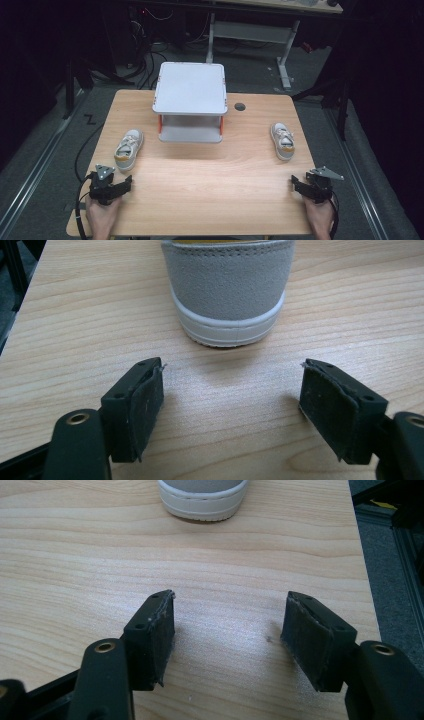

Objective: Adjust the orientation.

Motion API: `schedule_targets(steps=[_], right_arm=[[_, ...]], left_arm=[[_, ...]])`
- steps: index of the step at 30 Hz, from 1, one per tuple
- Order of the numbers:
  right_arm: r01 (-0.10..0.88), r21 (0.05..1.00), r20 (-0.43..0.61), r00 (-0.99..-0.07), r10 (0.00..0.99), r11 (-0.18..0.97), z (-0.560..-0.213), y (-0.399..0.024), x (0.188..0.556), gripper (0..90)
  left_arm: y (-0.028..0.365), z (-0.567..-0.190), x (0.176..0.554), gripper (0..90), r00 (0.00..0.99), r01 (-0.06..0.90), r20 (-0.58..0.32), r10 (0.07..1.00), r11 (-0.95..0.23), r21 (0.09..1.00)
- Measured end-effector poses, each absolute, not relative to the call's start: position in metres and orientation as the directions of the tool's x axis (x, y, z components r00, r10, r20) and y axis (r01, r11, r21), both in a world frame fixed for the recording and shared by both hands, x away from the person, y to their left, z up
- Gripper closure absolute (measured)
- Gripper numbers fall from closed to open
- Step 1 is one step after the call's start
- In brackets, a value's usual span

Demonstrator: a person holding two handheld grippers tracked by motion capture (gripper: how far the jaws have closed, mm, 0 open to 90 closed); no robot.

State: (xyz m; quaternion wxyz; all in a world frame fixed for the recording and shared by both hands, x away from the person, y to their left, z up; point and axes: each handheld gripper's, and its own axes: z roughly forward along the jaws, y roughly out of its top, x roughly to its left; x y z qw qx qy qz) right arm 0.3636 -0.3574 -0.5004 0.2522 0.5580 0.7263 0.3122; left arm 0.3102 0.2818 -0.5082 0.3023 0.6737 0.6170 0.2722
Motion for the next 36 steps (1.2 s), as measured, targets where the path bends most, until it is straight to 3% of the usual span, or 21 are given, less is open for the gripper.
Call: schedule_targets(steps=[14,36], right_arm=[[0.652,0.735,-0.019,-0.253,0.967,0.185,-0.5,-0.357,0.364,37.0],[0.652,0.735,-0.018,-0.253,0.967,0.184,-0.5,-0.357,0.364,37.2]], left_arm=[[0.283,-0.508,0.311,24.5,0.105,0.666,-0.017,0.994,-0.058,0.743],[0.295,-0.488,0.3,34.7,0.116,0.645,-0.025,0.993,-0.056,0.762]])
